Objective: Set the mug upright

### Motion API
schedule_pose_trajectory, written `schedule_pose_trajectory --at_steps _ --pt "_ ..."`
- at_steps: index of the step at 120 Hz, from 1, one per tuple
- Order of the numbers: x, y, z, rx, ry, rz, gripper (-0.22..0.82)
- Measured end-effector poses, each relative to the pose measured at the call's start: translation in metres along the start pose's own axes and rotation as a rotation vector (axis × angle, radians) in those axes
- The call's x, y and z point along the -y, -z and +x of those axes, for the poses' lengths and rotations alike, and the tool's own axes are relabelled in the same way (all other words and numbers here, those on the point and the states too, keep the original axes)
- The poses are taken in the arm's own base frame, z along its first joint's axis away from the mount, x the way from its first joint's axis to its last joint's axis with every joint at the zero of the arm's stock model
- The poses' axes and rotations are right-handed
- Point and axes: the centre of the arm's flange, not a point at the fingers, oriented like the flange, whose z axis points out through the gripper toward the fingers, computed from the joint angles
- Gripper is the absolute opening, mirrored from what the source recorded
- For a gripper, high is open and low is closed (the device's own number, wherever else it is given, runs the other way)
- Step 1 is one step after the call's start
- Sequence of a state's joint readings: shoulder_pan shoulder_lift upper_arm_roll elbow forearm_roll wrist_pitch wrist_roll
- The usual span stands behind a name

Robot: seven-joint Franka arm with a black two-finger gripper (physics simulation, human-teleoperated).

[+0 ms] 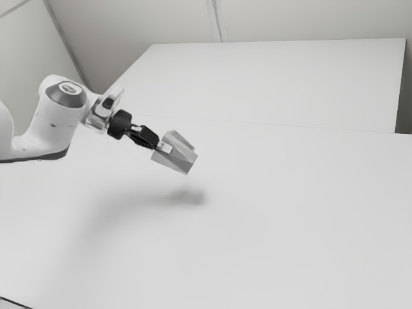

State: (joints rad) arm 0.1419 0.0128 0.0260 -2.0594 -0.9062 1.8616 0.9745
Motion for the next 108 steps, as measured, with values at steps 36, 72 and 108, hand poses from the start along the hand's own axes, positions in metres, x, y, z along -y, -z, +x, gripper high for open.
schedule_pose_trajectory --at_steps 36,72,108 --pt "-0.082 0.007 0.006 0.339 -0.102 0.361 -0.18" --pt "-0.085 -0.017 -0.055 0.384 0.018 0.618 -0.18" --pt "-0.054 -0.036 -0.08 0.274 0.071 0.778 -0.18"
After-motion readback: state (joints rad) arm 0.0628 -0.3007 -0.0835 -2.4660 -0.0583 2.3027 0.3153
